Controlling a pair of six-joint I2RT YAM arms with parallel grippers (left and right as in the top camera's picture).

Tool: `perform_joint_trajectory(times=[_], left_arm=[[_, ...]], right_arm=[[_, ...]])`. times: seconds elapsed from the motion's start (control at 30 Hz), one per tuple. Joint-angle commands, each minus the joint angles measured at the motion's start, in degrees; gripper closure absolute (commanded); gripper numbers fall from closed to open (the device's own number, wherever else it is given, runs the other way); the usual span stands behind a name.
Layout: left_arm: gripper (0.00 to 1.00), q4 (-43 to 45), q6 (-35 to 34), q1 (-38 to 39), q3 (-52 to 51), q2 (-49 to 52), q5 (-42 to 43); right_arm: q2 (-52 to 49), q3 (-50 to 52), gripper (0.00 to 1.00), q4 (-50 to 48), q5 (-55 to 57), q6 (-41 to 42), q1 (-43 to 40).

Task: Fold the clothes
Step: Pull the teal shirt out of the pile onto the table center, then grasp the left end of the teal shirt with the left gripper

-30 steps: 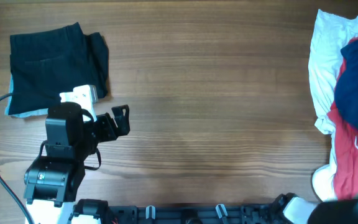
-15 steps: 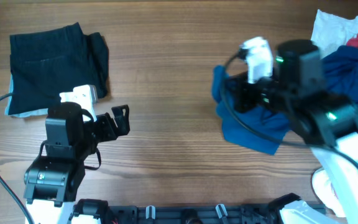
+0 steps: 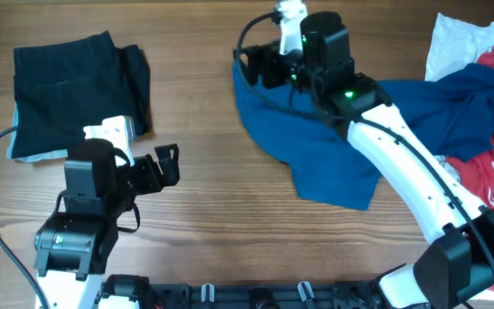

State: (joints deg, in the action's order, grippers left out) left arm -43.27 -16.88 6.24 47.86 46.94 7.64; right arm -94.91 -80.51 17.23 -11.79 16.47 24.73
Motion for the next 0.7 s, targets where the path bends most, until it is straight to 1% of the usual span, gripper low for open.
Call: perform_joint_trajectory(times=[0.0,0.07,0.13,0.2,0.3,0.37,0.47,0.5,0.63,0.67], left_arm=[[0.00,0.57,-0.31,-0.35,0.92,2.34,4.07],[0.00,2.38,-0.31,-0.35,0.92,3.91,7.96],[0.00,4.83,-0.33,-0.35,0.92,5.46,10.93],[0.00,7.45,-0.35,0.11,0.92,8.15,14.05],[0.00,10.71,-1.92,3.15,0.92,13.60,14.75],[0.00,13.05,-3.89,5.92,0.92,17.88,14.93],[0.00,17.40,-7.02,12.02,0.92,26.12,15.10],[0.00,19.21,-8.33,14.19,0.92,29.20,15.10],[0.00,26.93,-18.97,21.38,0.92,40.59,15.08],[0.01,29.70,-23.56,23.26,0.92,44.06,15.08]], right_arm=[[4.09,-0.48,0.01,13.27,15.30,2.73,-6.78],[7.34,-0.48,0.00,23.58,22.91,6.97,-10.69],[10.56,-0.48,0.00,32.04,26.88,11.39,-14.75],[13.88,-0.48,0.00,39.34,26.80,12.00,-19.54],[17.16,-0.48,0.00,47.30,26.95,11.78,-26.18],[18.16,-0.48,0.00,50.23,26.99,11.47,-29.77],[18.47,-0.48,0.00,53.13,26.95,7.67,-34.40],[18.47,-0.48,0.00,53.53,26.75,7.52,-35.23],[18.47,-0.48,0.00,53.77,25.05,7.50,-35.85],[18.47,-0.48,0.00,53.81,25.07,7.43,-35.85]])
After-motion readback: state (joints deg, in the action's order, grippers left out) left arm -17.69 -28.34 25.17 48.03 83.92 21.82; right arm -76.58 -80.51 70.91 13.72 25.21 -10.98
